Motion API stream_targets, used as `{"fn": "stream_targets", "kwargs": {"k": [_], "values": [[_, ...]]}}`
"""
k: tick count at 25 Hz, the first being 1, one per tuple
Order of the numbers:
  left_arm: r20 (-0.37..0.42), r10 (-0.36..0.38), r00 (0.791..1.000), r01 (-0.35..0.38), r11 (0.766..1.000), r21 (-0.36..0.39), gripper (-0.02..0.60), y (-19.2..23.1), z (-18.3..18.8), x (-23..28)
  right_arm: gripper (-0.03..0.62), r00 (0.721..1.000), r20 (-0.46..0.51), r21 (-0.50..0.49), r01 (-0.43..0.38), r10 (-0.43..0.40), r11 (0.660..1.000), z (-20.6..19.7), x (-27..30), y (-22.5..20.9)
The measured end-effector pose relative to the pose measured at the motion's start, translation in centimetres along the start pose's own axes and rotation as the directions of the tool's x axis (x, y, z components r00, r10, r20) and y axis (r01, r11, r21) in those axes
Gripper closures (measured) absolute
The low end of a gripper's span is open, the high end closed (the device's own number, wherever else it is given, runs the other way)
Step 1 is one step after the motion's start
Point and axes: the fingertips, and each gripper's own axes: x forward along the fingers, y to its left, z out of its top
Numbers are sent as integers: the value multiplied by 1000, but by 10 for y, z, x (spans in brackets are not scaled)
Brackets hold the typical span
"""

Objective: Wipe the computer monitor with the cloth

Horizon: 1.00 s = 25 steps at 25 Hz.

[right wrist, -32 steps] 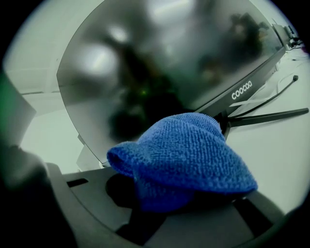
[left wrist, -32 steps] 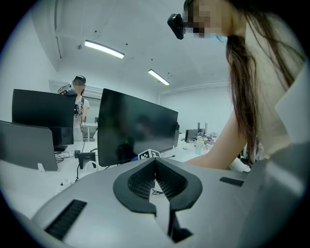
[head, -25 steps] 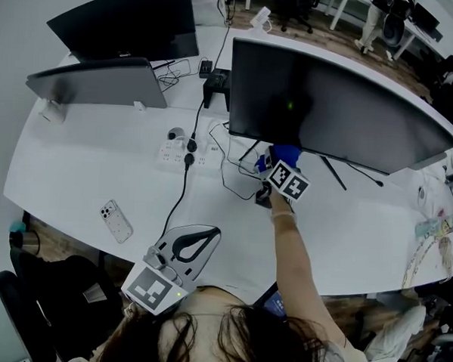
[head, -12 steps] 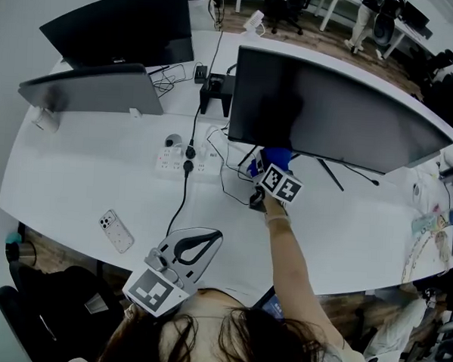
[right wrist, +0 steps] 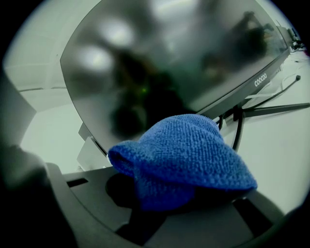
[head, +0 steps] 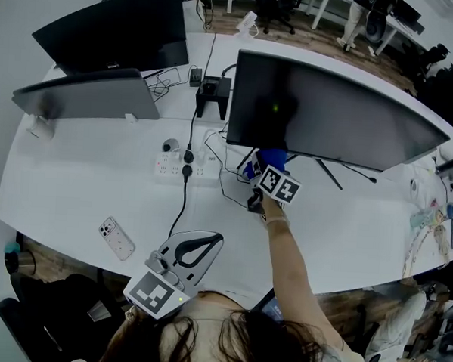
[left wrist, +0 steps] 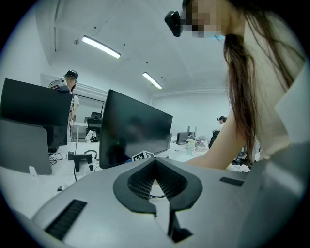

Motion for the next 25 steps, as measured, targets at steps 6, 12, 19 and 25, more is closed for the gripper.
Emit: {"fn": "stream_targets", "kwargs": {"k": [6,12,19,25], "values": [[1,-5,1000,5,1000,-3,572,9,-2,-9,508,1000,-10,-15,-17,16,1000,-8,7,16],[-2,-5,1000,5,1000,-16,572,18,-4,-20,508,1000,1,-9,0,0,1000,-10,11,22],[-9,-30,1000,30,999,-16,572,24,-9,-27,508,1000,12,-11,18,-18,1000,-11,11,26],[-10,-30,999,30,999,-30,572,31,-12,-36,508,1000,10,-14,25,-25,1000,-14,14,32]]}}
